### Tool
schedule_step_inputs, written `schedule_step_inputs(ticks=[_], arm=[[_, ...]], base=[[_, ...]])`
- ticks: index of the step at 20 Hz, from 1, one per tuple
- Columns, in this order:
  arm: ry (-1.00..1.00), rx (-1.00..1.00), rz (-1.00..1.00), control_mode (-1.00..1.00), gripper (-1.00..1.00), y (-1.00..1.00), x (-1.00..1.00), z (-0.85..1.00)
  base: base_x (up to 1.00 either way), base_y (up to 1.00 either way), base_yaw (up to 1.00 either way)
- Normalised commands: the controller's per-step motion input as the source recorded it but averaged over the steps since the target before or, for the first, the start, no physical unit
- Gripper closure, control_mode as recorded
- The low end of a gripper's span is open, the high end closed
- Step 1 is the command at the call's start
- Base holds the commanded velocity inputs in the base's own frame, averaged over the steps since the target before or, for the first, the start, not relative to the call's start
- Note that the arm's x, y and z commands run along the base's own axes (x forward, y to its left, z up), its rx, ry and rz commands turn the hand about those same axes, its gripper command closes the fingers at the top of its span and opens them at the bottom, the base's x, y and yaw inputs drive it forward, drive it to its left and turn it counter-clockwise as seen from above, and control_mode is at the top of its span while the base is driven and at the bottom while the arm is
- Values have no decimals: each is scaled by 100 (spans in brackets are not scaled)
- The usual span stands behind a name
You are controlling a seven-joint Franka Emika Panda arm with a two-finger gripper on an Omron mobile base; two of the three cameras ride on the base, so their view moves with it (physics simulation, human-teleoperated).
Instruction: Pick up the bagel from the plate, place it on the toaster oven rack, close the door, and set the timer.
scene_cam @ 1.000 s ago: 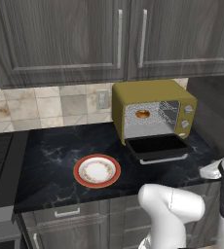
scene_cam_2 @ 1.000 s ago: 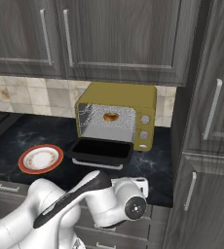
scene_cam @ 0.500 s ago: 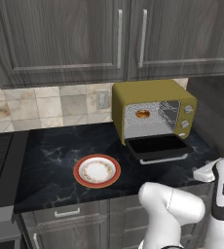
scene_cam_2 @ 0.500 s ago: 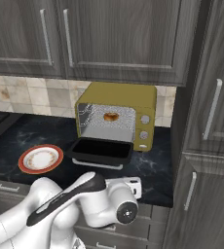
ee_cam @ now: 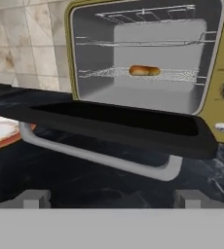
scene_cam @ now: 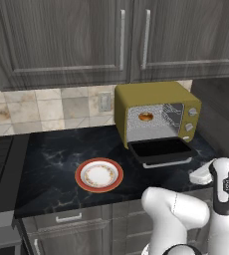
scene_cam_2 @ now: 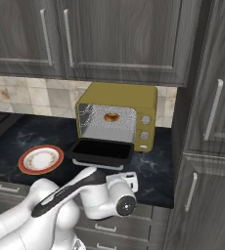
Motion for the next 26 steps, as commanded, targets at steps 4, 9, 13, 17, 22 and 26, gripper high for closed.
schedule_step_inputs(ticks=[4, 9, 13, 17, 22, 26], arm=[[0, 5, 25, -100, -100, -8, 26, -18], [0, 9, 35, -100, -100, -33, 24, -18], [-3, 3, 25, -100, -100, -23, 29, -14], [-9, 1, 2, -100, -100, -16, 1, -8], [-4, 0, -5, -100, -100, -10, 0, -16], [-2, 0, -6, -100, -100, -1, 8, -13]], base=[[0, 0, 0], [0, 0, 0], [0, 0, 0], [0, 0, 0], [0, 0, 0], [0, 0, 0]])
